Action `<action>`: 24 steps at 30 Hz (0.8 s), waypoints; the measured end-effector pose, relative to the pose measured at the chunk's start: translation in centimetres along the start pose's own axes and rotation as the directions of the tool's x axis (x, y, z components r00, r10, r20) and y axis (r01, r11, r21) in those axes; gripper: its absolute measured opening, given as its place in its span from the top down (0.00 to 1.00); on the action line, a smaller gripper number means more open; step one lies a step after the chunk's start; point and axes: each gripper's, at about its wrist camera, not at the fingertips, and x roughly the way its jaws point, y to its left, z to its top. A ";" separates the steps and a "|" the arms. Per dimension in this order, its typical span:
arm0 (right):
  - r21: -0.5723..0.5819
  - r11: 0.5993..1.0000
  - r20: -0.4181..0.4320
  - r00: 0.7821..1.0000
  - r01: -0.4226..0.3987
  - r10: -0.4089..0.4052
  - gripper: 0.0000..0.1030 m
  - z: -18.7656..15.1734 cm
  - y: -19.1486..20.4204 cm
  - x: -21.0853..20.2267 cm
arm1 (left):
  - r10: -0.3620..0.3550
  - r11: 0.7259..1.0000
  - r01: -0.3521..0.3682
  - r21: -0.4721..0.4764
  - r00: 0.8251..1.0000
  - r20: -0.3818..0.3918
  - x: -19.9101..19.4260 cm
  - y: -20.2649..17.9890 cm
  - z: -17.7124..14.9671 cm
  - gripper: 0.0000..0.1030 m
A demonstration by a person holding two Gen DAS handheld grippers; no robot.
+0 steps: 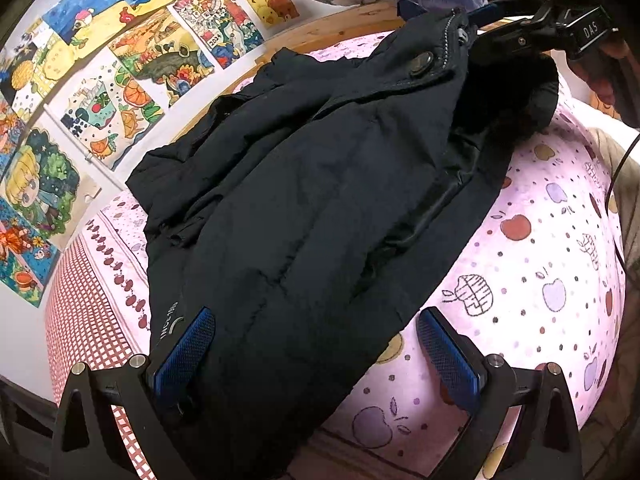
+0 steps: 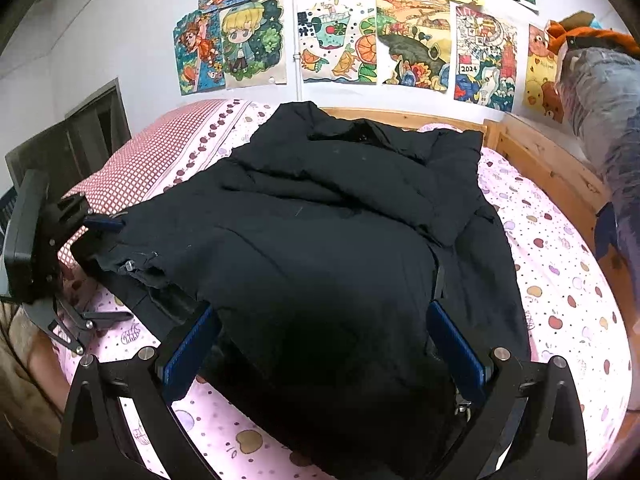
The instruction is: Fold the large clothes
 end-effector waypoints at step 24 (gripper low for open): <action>-0.029 0.999 -0.116 0.993 -0.039 0.036 0.03 -4.8 0.5 1.4 | 0.165 0.983 -0.167 0.082 0.986 0.033 -0.2 -0.2 -0.1 0.00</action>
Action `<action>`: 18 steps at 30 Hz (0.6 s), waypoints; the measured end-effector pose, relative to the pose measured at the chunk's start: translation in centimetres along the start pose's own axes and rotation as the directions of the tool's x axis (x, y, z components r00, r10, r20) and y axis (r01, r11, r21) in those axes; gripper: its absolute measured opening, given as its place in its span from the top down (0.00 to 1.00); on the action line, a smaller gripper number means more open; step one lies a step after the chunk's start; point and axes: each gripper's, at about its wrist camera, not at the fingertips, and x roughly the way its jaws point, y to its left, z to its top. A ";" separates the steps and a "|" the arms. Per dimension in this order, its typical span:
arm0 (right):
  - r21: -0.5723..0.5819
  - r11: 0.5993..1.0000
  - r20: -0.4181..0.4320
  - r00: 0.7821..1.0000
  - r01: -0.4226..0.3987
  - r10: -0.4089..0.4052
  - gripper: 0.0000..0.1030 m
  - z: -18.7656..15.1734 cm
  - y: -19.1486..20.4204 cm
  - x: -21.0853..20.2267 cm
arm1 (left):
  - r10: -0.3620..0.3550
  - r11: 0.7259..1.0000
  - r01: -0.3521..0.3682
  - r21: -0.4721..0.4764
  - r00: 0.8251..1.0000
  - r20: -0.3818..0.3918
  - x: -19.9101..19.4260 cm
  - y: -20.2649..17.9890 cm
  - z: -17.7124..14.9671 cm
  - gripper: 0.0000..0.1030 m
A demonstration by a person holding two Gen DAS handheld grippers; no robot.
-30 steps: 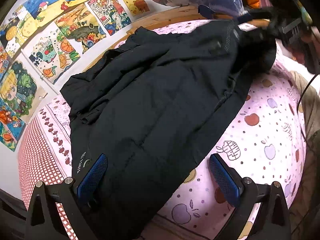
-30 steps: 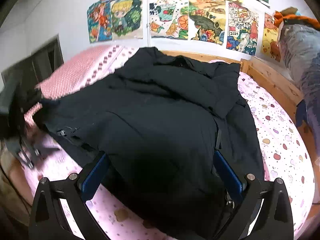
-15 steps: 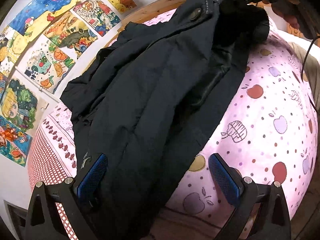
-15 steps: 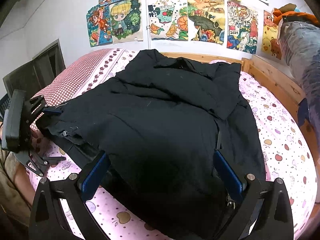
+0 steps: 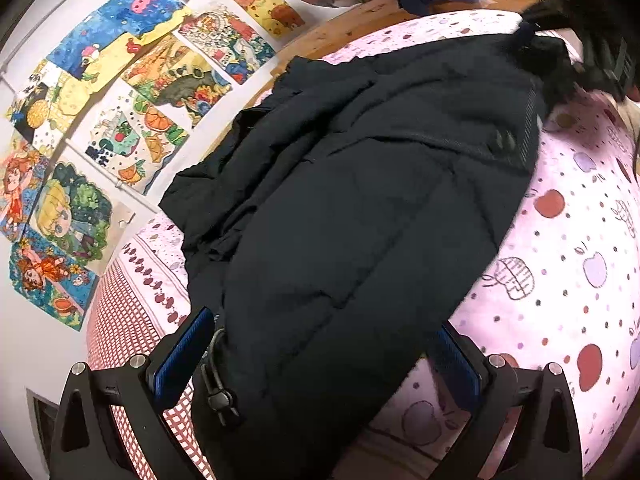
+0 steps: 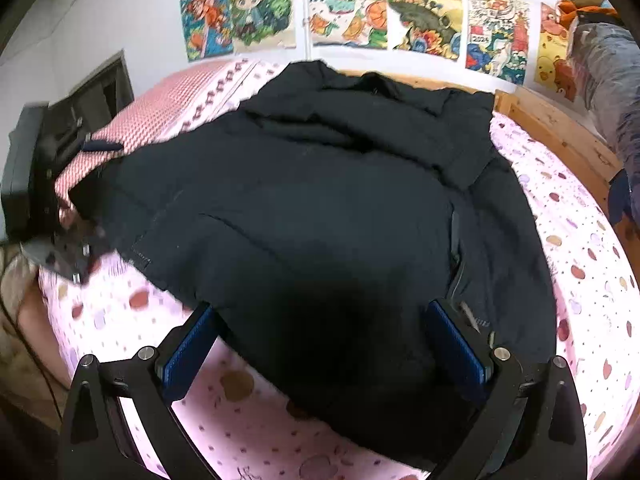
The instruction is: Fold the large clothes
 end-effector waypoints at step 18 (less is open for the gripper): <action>-0.181 0.909 0.036 0.927 0.374 -0.374 0.03 -1.7 1.4 -0.8 | -0.016 0.997 0.016 -0.073 1.000 0.003 0.1 1.6 -0.2 0.00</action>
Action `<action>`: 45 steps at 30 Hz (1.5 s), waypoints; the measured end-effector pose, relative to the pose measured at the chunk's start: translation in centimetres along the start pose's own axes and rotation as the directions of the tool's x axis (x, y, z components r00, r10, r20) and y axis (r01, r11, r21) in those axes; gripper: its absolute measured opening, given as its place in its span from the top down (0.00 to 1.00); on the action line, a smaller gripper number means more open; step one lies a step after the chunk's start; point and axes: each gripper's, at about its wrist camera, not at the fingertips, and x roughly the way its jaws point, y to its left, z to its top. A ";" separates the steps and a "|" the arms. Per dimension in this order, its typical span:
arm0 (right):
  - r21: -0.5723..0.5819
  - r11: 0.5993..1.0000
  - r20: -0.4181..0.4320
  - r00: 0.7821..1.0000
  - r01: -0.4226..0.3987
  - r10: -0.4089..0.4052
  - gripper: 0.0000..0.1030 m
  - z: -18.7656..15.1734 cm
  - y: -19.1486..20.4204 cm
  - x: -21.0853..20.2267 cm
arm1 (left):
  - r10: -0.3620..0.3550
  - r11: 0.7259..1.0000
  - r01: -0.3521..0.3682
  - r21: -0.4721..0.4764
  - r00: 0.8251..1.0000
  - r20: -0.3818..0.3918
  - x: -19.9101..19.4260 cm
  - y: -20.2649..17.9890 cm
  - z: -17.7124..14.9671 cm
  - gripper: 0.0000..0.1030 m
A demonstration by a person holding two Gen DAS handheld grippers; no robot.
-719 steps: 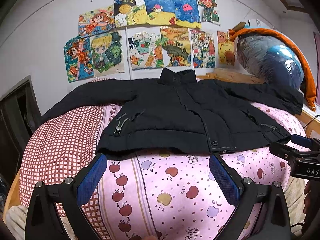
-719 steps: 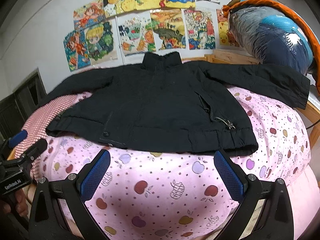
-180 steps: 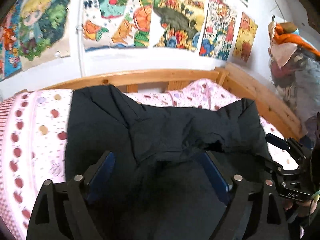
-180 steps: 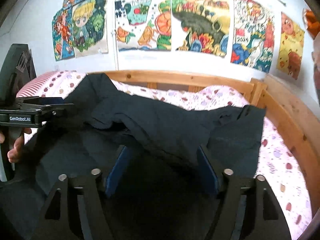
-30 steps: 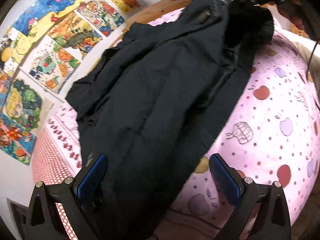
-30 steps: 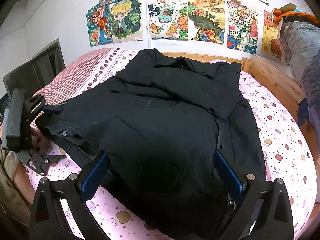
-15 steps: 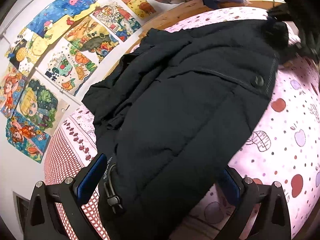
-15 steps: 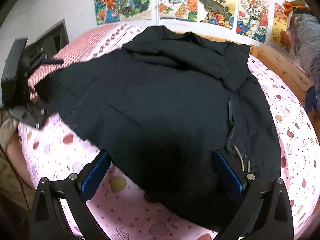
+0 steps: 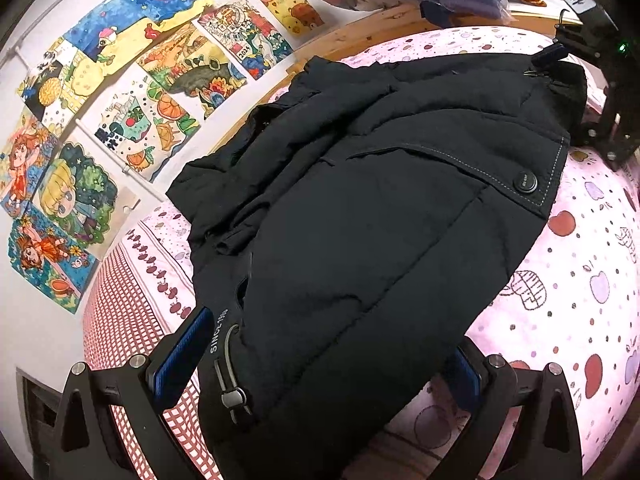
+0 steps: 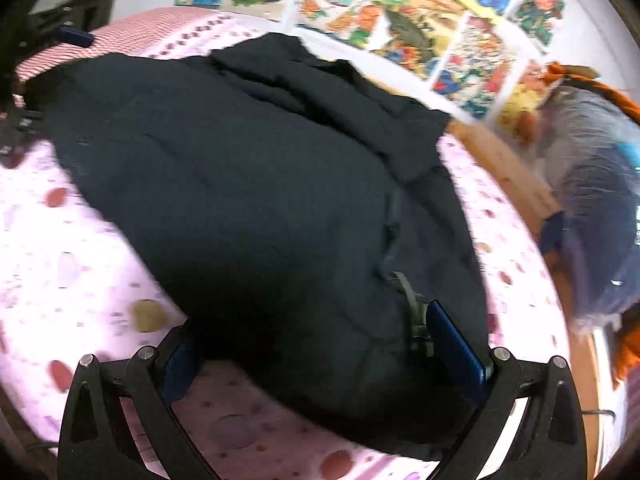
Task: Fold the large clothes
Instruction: 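Lift the folded jacket up off the duvet with both tools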
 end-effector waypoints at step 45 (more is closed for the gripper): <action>0.119 0.986 0.417 0.896 0.116 -0.156 0.94 1.9 0.9 -9.4 | 0.291 0.955 -0.262 -0.140 0.918 0.269 -8.8 1.0 1.5 0.92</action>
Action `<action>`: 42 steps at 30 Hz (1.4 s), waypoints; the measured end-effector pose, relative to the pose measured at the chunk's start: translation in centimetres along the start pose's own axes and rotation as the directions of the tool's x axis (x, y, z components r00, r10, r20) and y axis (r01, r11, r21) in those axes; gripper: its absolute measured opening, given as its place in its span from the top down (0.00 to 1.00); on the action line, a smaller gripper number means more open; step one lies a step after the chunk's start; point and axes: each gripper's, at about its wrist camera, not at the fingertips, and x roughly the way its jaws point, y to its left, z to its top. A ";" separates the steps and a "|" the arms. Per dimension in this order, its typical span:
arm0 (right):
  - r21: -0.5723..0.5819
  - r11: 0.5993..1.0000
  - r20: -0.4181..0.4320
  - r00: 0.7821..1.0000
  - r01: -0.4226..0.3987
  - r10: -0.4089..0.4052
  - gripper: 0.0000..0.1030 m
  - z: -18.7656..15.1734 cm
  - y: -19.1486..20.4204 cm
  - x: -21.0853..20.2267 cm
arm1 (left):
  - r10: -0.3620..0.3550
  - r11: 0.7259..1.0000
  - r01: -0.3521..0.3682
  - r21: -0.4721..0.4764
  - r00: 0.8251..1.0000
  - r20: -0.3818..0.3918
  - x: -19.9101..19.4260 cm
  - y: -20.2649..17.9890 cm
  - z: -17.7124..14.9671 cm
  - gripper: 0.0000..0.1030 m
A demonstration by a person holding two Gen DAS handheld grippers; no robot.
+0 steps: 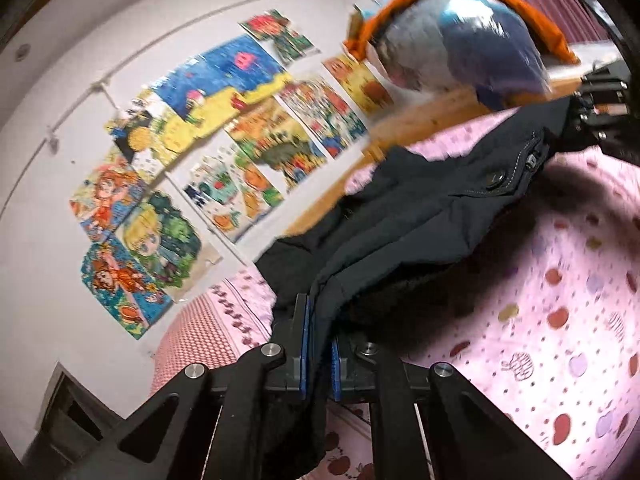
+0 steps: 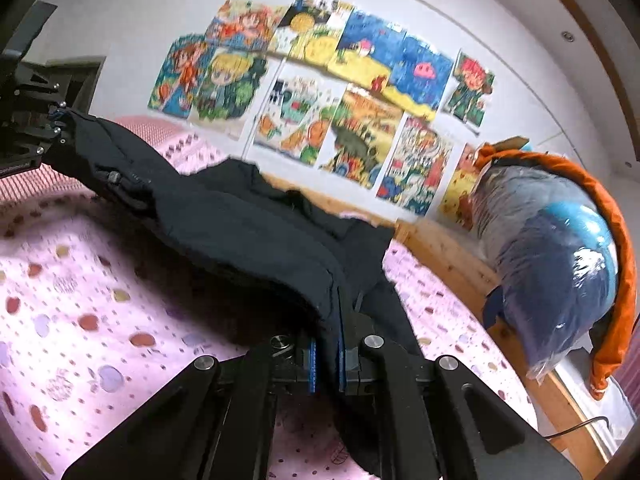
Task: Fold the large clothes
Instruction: 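Lift the folded jacket up off the duvet with both tools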
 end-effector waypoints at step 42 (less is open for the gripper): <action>-0.039 0.992 0.152 0.982 0.117 -0.110 0.94 12.3 -4.6 5.8 | 0.086 0.981 -0.078 -0.176 0.996 0.039 5.0 7.4 8.8 0.92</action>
